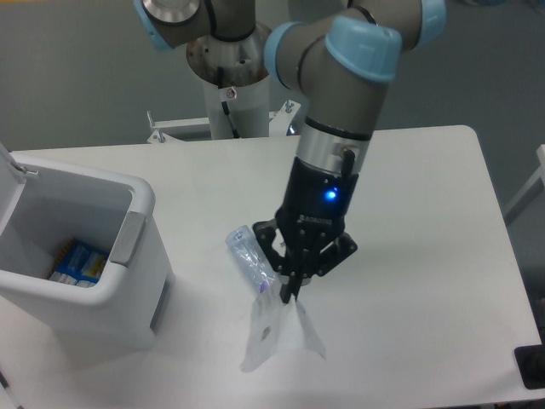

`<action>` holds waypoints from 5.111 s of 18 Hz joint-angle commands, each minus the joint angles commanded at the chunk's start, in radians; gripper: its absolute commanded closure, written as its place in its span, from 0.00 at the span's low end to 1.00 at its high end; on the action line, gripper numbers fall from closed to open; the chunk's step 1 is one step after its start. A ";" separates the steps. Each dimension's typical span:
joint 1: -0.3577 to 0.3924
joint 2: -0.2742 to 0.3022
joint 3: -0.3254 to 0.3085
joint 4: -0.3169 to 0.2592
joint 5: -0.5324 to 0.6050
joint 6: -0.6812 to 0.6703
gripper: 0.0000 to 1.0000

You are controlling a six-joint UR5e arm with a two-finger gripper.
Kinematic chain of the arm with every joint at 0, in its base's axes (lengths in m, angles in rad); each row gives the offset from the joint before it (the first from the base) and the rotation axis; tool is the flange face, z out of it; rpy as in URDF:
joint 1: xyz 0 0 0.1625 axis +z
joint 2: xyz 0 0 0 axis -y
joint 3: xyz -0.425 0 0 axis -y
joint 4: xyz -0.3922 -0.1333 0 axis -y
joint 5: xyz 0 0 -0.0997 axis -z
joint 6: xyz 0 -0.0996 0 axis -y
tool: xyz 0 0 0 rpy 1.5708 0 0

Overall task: Place the trash in the trash can
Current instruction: 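Lift the cup and carry it over the white trash bin, then open the gripper to drop the cup into the bin, then move the gripper over the cap end of the water bottle, then lower the gripper beside the bottle cap and align with it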

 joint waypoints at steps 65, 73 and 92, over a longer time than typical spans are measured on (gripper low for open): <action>0.034 -0.224 -0.006 -0.241 0.310 0.037 0.00; -0.028 -0.325 0.025 -0.239 0.428 0.028 0.00; -0.112 -0.436 0.038 -0.241 0.678 -0.055 0.05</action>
